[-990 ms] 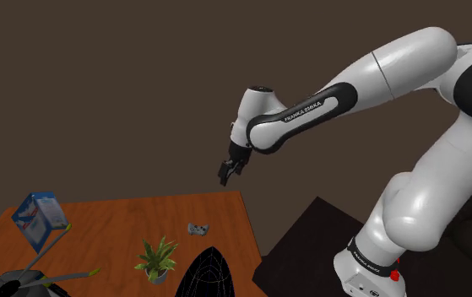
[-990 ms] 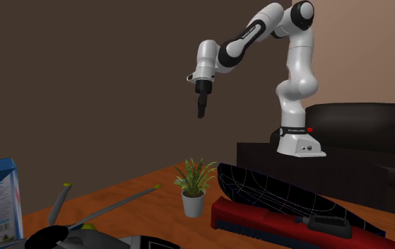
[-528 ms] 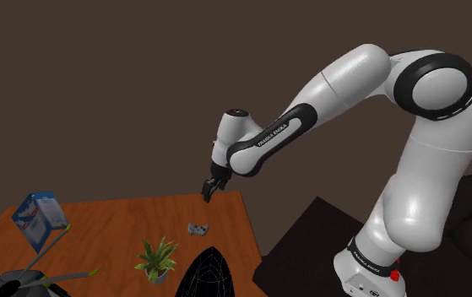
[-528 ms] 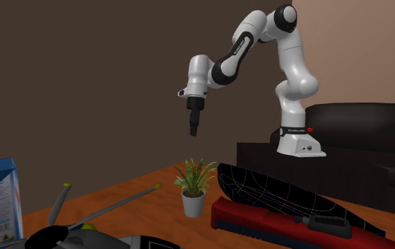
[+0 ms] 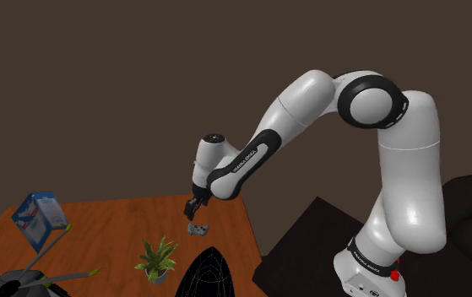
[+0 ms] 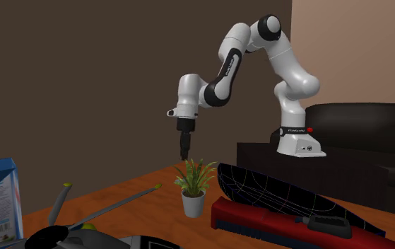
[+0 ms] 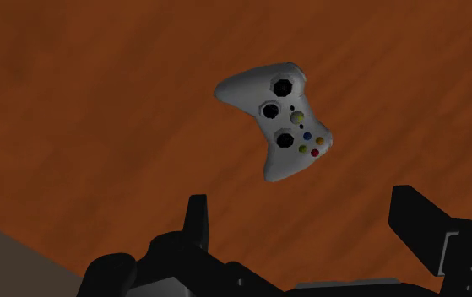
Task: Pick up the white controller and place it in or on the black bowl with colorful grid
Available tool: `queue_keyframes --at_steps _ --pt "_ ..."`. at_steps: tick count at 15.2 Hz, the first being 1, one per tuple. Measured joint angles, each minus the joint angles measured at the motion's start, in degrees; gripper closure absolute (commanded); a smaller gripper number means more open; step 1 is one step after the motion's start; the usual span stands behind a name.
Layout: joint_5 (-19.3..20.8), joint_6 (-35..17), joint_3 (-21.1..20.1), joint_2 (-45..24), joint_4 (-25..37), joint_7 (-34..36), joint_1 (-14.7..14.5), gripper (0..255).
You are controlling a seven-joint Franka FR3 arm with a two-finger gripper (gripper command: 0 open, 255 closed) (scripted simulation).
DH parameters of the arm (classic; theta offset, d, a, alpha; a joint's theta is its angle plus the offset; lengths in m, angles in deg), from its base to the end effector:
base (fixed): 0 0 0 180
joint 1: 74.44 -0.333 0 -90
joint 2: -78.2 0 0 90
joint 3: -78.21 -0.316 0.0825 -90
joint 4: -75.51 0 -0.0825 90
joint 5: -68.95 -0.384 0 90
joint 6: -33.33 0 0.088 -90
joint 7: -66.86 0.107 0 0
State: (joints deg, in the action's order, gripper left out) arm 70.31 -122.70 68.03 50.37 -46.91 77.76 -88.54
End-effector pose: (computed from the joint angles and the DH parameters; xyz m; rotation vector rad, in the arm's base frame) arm 0.5301 0.2404 0.1882 -3.0187 -0.3488 -0.1255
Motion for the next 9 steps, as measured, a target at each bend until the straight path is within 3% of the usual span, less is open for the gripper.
queue_keyframes --at_steps 4,9 --pt "1.57 -1.78 1.11 -6.95 4.91 0.61 -1.82 0" --pt "2.14 -4.07 1.81 -10.94 6.62 0.92 -2.60 0"
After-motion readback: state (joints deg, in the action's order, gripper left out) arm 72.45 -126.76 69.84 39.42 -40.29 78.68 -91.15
